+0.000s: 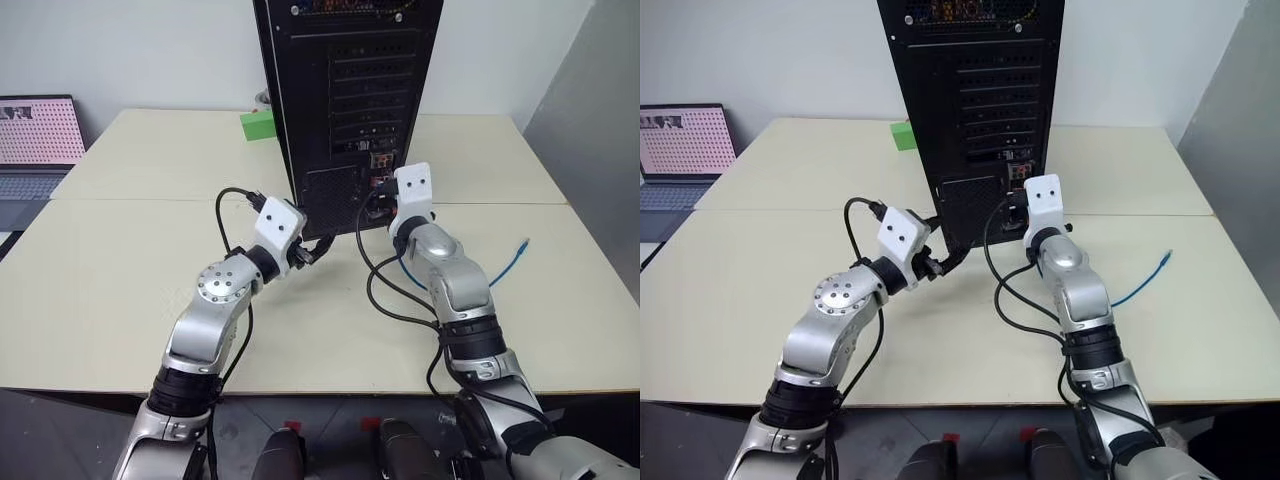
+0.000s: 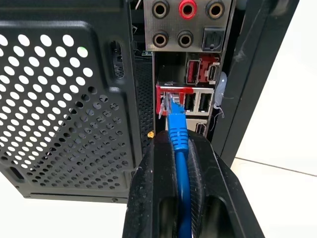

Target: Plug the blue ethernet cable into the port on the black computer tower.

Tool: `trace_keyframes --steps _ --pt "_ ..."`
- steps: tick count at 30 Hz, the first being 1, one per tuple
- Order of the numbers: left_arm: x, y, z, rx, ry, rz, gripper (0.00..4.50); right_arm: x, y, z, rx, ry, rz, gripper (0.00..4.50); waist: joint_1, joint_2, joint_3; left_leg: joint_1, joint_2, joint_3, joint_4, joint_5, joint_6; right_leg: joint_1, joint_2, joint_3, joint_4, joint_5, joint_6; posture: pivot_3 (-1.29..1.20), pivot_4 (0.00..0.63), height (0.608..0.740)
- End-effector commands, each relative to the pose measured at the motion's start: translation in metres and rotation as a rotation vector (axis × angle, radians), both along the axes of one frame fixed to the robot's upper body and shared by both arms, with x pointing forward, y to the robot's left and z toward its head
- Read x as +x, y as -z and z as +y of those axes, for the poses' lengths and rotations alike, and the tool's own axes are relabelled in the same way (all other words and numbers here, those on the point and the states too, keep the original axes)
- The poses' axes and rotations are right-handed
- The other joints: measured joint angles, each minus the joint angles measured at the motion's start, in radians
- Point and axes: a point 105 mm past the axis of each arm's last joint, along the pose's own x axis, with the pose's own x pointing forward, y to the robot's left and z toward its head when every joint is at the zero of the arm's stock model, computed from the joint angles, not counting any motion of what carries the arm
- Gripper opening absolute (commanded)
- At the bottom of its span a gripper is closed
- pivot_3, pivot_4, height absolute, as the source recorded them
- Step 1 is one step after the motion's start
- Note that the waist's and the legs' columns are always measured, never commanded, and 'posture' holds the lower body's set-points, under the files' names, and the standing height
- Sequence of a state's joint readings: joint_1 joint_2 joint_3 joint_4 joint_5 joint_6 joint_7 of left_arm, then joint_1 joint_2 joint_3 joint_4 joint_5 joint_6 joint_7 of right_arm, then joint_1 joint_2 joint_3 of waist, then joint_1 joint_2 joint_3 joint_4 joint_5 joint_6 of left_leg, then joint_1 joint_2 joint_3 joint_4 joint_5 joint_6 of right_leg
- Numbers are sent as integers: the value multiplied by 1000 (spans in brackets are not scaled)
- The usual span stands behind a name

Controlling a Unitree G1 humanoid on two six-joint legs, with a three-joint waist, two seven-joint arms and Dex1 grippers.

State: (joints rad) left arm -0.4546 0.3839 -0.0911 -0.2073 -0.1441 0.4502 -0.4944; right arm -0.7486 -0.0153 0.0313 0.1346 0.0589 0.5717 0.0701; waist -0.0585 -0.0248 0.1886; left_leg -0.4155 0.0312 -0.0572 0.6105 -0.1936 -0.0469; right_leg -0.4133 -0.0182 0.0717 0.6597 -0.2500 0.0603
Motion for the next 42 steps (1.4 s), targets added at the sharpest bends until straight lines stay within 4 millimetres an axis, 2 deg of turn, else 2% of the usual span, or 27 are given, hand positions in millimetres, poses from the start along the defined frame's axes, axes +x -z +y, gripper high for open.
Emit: trace_keyframes --steps 1,9,25,32,34,42 --pt "-4 -28 -7 -6 30 -55 3498 -3 -28 13 28 -28 -73 0 0 0 0 -1 0 0 0 0 0 -1 0 0 0 0 0 0 150 740" --pt "-7 -43 -17 -21 70 -41 3498 -1 -31 21 33 -36 -72 0 -8 0 0 -1 0 0 -1 0 0 -2 0 0 1 0 0 0 150 740" --pt "-6 -42 -16 -25 61 -36 3498 9 -32 17 30 -20 -70 0 -26 0 0 -1 0 0 0 0 0 -2 0 1 3 0 0 0 150 740" --pt "-5 -38 -10 -23 39 -27 3498 6 -29 17 31 -62 -73 0 -26 0 0 0 0 0 0 0 0 -2 0 1 3 0 0 0 150 740" --pt "-4 -37 -7 -20 29 -26 3533 5 -26 14 28 -63 -70 682 -26 0 0 0 0 0 0 0 0 -2 0 1 3 0 0 0 150 740" --pt "0 -33 6 -1 -8 -16 3533 -10 -17 -1 -13 -92 -62 2377 -21 0 0 -2 0 0 -1 0 0 -2 0 0 1 0 0 0 150 740"
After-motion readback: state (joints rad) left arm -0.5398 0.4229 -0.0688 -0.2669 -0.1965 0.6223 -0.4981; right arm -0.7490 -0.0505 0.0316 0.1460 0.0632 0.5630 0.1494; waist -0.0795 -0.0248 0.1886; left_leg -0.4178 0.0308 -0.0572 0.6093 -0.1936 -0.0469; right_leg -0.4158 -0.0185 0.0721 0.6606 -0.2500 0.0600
